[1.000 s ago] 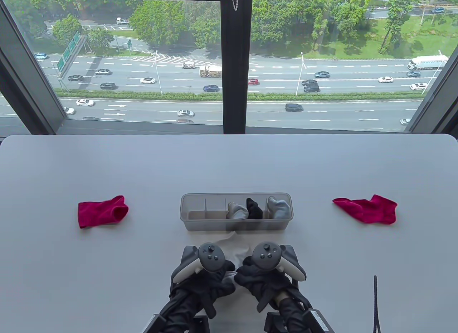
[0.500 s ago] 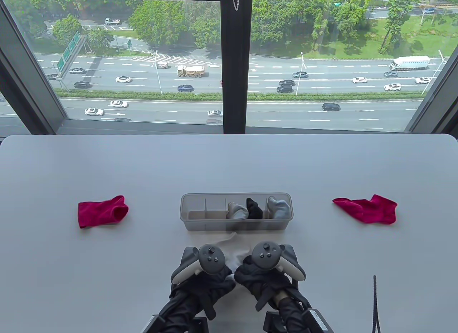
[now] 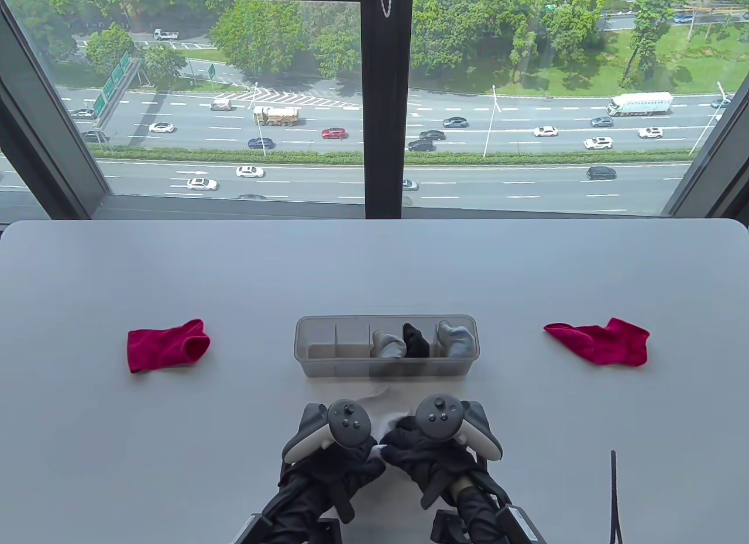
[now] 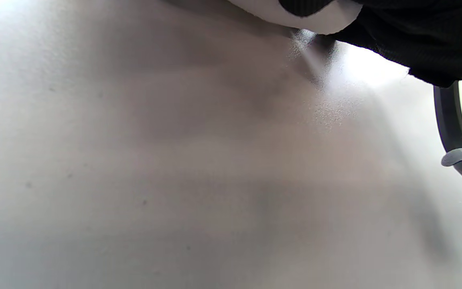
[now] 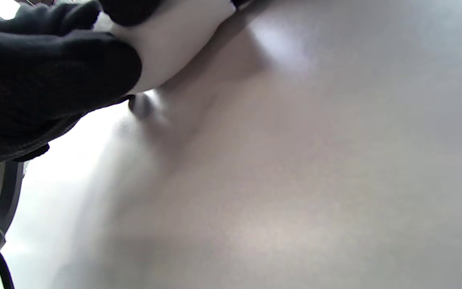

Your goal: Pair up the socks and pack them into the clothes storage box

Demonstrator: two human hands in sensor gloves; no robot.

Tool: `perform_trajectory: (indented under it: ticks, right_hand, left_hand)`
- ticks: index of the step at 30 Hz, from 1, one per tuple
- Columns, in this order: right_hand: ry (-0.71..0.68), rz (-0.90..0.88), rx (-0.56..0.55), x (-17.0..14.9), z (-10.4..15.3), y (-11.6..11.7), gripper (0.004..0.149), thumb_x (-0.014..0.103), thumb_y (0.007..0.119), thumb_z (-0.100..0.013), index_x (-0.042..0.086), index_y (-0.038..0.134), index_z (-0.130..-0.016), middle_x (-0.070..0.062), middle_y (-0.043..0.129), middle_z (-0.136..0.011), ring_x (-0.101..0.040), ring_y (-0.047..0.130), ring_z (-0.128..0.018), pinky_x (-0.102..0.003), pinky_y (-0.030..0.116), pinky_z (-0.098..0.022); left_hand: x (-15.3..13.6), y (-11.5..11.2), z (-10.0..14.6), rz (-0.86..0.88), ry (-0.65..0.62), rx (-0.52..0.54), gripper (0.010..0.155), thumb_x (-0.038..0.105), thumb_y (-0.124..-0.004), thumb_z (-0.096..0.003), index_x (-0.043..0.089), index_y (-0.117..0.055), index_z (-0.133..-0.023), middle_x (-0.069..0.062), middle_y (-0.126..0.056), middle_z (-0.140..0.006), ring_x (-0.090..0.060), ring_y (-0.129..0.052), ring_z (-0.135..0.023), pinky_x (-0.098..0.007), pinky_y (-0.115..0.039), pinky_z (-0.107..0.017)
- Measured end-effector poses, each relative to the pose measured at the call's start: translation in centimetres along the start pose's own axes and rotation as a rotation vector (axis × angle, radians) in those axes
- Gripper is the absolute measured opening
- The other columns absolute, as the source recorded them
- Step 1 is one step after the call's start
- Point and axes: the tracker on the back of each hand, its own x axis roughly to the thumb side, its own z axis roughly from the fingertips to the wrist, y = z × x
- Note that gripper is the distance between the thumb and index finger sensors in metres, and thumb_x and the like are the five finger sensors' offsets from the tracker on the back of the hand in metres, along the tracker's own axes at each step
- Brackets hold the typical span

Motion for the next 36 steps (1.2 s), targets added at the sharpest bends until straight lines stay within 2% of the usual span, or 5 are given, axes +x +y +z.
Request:
perform_trajectory:
  ticks: [5, 8, 13, 21, 36]
  right_hand:
    - [0.011, -0.031, -0.019, -0.03, 0.03, -0.15, 0.040, 0.034, 0.051, -0.065, 0.009, 0.069, -0.092, -0.026, 0.027, -0.111, -0.042, 0.002, -0.100, -0.062, 0.005, -0.068]
    - [0.017, -0.034, -0.035, -0.09, 0.06, -0.16, 0.041, 0.035, 0.051, -0.066, 0.008, 0.071, -0.090, -0.025, 0.030, -0.111, -0.042, 0.005, -0.100, -0.061, 0.007, -0.069]
    - [-0.027, -0.059, 0.043, -0.26, 0.07, 0.19, 0.064, 0.046, 0.058, -0.060, 0.014, 0.036, -0.112, -0.027, 0.019, -0.112, -0.043, -0.004, -0.098, -0.062, 0.000, -0.066]
    - [-0.005, 0.019, -0.017, -0.03, 0.06, -0.02, 0.045, 0.039, 0.055, -0.059, 0.017, 0.064, -0.097, -0.024, 0.028, -0.111, -0.043, 0.004, -0.101, -0.063, 0.007, -0.068]
    - [-0.018, -0.054, -0.039, -0.24, 0.17, -0.17, 0.044, 0.039, 0.051, -0.063, 0.011, 0.065, -0.094, -0.026, 0.029, -0.111, -0.043, 0.004, -0.100, -0.062, 0.006, -0.068]
  left_hand:
    - [0.47, -0.07, 0.13, -0.056, 0.006, 0.081, 0.061, 0.035, -0.064, -0.0574, 0.020, -0.028, -0.104, -0.022, -0.019, -0.114, -0.051, -0.010, -0.105, -0.073, -0.019, -0.073]
    - [0.46, 0.41, 0.42, -0.034, -0.024, 0.157, 0.049, 0.031, -0.066, -0.0569, 0.011, -0.060, -0.102, -0.023, -0.036, -0.114, -0.052, -0.024, -0.107, -0.074, -0.027, -0.074]
    - [0.03, 0.32, 0.28, 0.000, -0.021, 0.095, 0.047, 0.030, -0.055, -0.0588, 0.003, -0.055, -0.097, -0.021, -0.030, -0.113, -0.049, -0.016, -0.107, -0.072, -0.022, -0.074]
    - [-0.21, 0.30, 0.36, 0.026, -0.029, 0.074, 0.050, 0.034, -0.055, -0.0591, 0.004, -0.050, -0.099, -0.021, -0.027, -0.114, -0.047, -0.011, -0.106, -0.071, -0.018, -0.073]
    - [-0.03, 0.05, 0.25, 0.036, -0.033, 0.057, 0.055, 0.038, -0.061, -0.0569, 0.004, -0.047, -0.098, -0.023, -0.024, -0.113, -0.048, -0.010, -0.105, -0.071, -0.018, -0.073]
